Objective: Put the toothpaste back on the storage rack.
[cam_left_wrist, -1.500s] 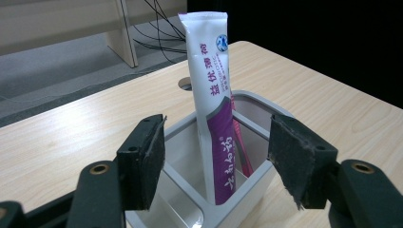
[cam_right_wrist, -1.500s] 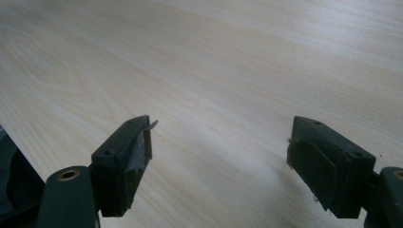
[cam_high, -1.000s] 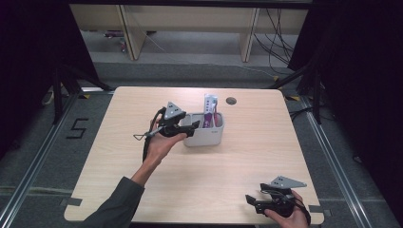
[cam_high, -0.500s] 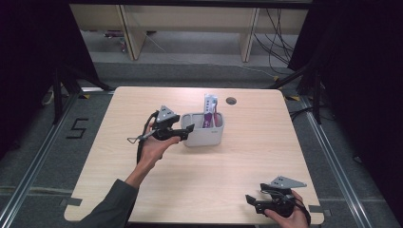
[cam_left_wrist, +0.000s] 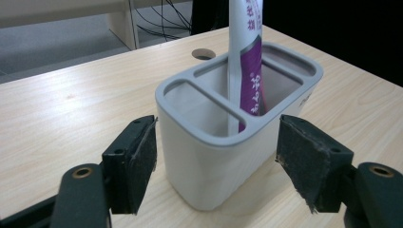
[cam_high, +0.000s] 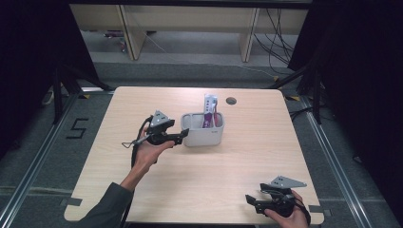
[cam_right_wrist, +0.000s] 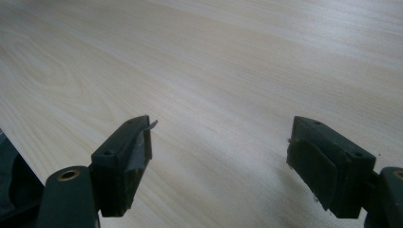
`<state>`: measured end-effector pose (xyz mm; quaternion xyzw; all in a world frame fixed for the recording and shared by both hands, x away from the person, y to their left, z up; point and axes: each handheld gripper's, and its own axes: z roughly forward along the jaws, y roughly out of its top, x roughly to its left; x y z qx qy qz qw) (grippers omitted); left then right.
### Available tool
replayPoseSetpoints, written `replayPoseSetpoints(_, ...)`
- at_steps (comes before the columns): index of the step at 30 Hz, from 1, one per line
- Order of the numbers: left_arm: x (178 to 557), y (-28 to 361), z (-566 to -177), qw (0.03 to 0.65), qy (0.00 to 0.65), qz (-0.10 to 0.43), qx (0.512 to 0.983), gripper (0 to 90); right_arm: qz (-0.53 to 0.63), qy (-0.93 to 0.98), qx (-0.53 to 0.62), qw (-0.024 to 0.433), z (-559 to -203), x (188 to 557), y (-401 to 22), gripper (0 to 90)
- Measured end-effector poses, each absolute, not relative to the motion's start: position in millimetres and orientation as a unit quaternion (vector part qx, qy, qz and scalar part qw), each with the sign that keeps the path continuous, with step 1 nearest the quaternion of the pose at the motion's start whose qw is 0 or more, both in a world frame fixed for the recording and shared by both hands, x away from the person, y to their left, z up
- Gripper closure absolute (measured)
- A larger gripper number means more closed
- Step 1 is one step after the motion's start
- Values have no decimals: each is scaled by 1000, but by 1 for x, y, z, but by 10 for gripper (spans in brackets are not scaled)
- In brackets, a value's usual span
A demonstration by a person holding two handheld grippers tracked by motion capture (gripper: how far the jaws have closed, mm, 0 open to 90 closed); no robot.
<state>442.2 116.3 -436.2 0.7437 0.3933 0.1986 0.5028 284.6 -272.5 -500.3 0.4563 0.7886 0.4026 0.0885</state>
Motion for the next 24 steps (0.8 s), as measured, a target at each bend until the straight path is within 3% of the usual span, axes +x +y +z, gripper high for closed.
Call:
replayPoseSetpoints(18, 428, 130, -463, 489, 390, 185, 759, 284, 402, 792, 449, 103, -500, 285, -276, 236)
replayPoseSetpoints(24, 421, 132, -468, 487, 385, 176, 764, 256, 400, 787, 462, 85, -499, 284, -275, 236)
